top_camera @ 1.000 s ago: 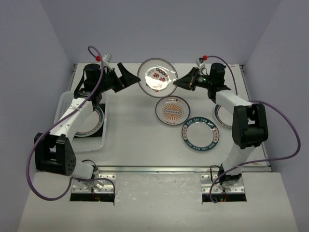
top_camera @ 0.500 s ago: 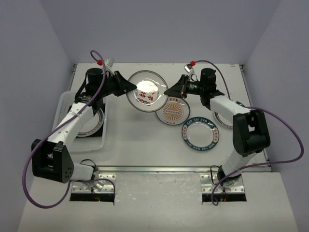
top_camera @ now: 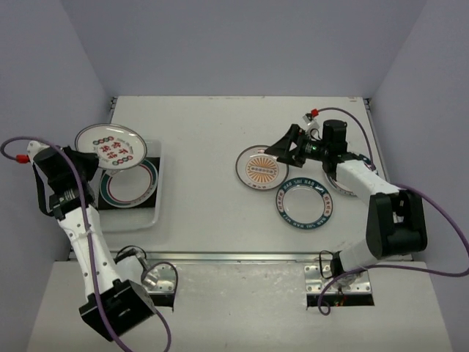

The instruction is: Place the plates into the plastic bin on the countertop

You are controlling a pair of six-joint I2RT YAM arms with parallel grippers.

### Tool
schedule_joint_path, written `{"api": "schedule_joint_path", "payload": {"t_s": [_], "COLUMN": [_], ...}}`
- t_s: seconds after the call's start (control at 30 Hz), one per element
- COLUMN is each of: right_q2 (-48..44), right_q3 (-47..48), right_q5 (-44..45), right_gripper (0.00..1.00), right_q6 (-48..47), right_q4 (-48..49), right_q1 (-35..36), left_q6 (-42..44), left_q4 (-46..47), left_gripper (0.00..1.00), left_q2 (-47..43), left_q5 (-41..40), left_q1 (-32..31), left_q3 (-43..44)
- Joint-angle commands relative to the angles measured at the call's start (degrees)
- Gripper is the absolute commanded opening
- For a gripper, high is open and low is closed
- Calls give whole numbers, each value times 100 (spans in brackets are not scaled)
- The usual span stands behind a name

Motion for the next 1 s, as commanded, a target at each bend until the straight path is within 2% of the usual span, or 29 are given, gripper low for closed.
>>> {"api": "schedule_joint_path", "payload": {"t_s": [0.0,0.2,0.33,0.4,0.43,0.5,0.57,0.63,0.67,0.73,0.8,0.97], "right_q2": [-481,-450,-448,-395,-350,-261,-16,259,424,942,1714,2450], "right_q3": [-210,-213,-201,-146,-114,42,303,686,1163,1833,2575,3149], "right_q5": [208,-16,-27,-25,-21,-15,108,325,746,1054,1304,1361], "right_gripper": [99,99,99,99,99,99,99,99,99,99,99,99], "right_q6": [-636,-624,-641,-667,-690,-833,-1093,-1421,-1820,-2204,-2611,-2928], "right_q4": [-287,-255,-246,-280,-303,-484,-818,-1405,-2069,-2800,-3441,-3771], "right_q1": [-7,-85,-130,-198,-226,-257,-266,-264,-238,-195,-188,-195], "left_q6": [-93,58,87,216,271,355,485,636,739,814,859,922], "left_q4": [-414,-39,81,64,46,-71,-158,-264,-323,-332,-253,-170], "left_gripper": [0,0,10,46,58,76,100,100,100,100,100,100], "left_q2": [-316,286,446,514,505,473,421,366,288,203,423,1229], "left_q5": [-757,-554,-692,-570,-546,-508,-420,-369,-402,-698,-660,-487], "left_q1": [328,335,335,335,335,335,334,305,232,18,-47,-64], "left_q3": [-325,-650,-679,-689,-694,-668,-616,-573,-575,-625,-747,-794]}}
